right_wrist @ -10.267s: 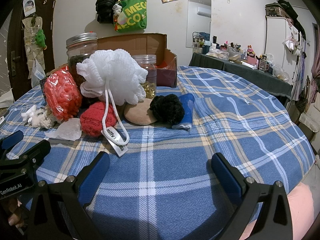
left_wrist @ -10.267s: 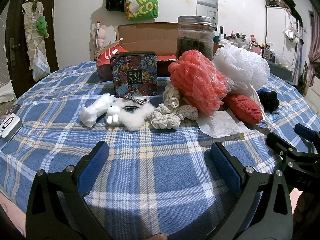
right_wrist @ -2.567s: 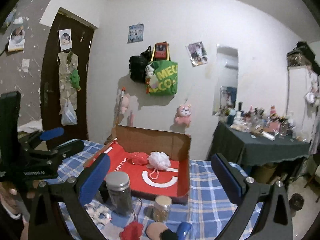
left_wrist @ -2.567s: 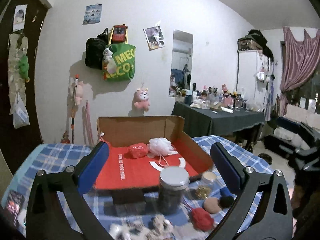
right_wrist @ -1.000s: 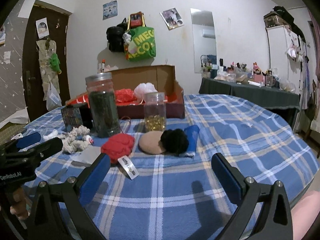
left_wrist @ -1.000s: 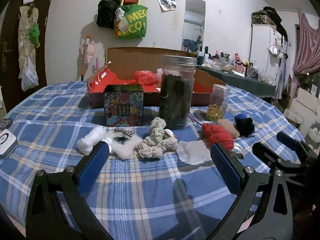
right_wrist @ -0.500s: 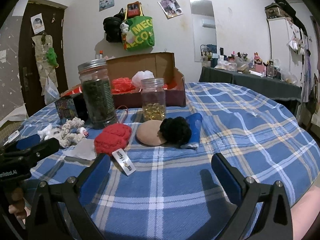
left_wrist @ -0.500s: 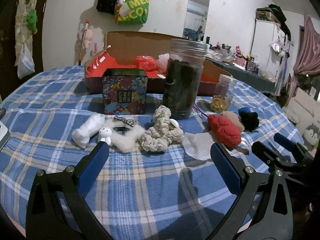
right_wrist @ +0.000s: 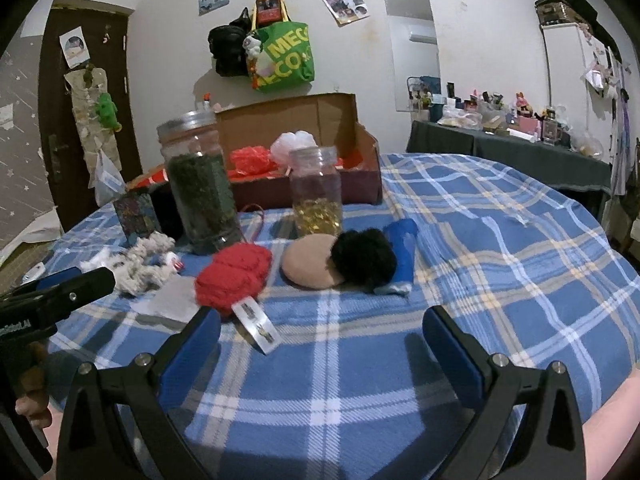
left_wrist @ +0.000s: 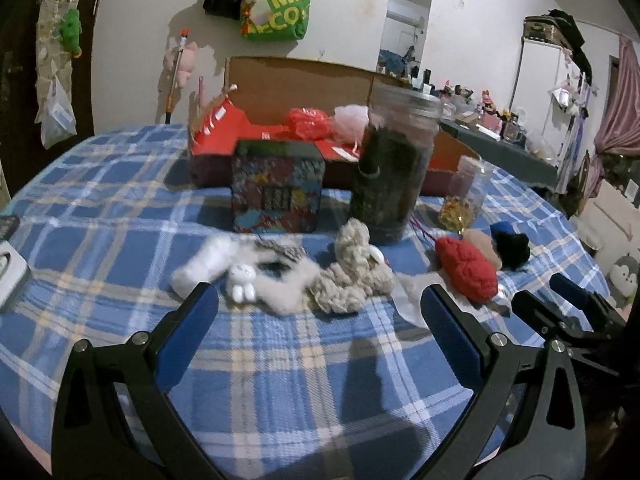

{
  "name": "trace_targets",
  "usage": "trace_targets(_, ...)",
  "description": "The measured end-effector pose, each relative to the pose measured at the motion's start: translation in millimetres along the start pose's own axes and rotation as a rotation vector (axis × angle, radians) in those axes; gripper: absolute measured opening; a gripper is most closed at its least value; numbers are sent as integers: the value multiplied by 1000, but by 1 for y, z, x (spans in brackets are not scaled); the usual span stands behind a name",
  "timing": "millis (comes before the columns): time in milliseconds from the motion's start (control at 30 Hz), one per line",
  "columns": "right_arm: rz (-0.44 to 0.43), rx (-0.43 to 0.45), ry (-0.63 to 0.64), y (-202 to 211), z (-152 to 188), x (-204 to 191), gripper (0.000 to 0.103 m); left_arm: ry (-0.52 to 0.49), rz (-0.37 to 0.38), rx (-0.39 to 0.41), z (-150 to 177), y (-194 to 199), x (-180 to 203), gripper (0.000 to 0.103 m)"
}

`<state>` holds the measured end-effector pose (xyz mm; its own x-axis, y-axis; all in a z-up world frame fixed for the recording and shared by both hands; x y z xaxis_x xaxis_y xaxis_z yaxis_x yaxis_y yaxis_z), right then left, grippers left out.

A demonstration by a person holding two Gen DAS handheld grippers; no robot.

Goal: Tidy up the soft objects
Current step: 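Move the left tool toward the white plush while the right tool approaches the red knitted bunny, then grasp the white plush with the left tool while the right tool grasps the red knitted bunny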

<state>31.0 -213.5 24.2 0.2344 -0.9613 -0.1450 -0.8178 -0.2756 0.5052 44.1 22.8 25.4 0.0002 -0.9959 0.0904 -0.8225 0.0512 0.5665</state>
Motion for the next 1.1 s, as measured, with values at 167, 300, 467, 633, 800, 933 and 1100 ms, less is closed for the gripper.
trace_targets(167,-34,-2,14,1,-14,-6,103,-23,-15,17,-17,7,-14,103)
trace_targets(300,-67,-21,30,-6,-28,-16,103,-30,-15,0,-28,5,-30,103)
trace_targets(467,-93,-58,56,-18,-41,-31,103,-69,10,-50,-37,-5,-42,103)
trace_targets(633,-112,-121,72,-35,-47,-43,103,-117,48,-110,-39,-18,-44,103)
trace_targets(800,-132,-150,53,-44,-51,-45,98,-164,49,-127,-39,-25,-49,103)
trace_targets(933,-130,-167,49,-48,-53,-43,91,-171,42,-136,-42,-27,-61,102)
trace_targets(1100,-130,-189,33,-53,-52,-40,82,-201,42,-152,-42,-28,-72,98)
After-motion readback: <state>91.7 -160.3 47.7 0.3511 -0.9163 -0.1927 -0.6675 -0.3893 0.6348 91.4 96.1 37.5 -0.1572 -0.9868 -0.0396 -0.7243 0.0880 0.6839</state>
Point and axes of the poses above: each gripper's, at about its wrist camera, not at the fingertips, and y roughly against the way its jaws point, x to its right, z to its underside, the point moved 3 cm from there along -y, roughly the way its jaws point, and after that the axes turned 5 degrees about -z, right-handed, at the moved point
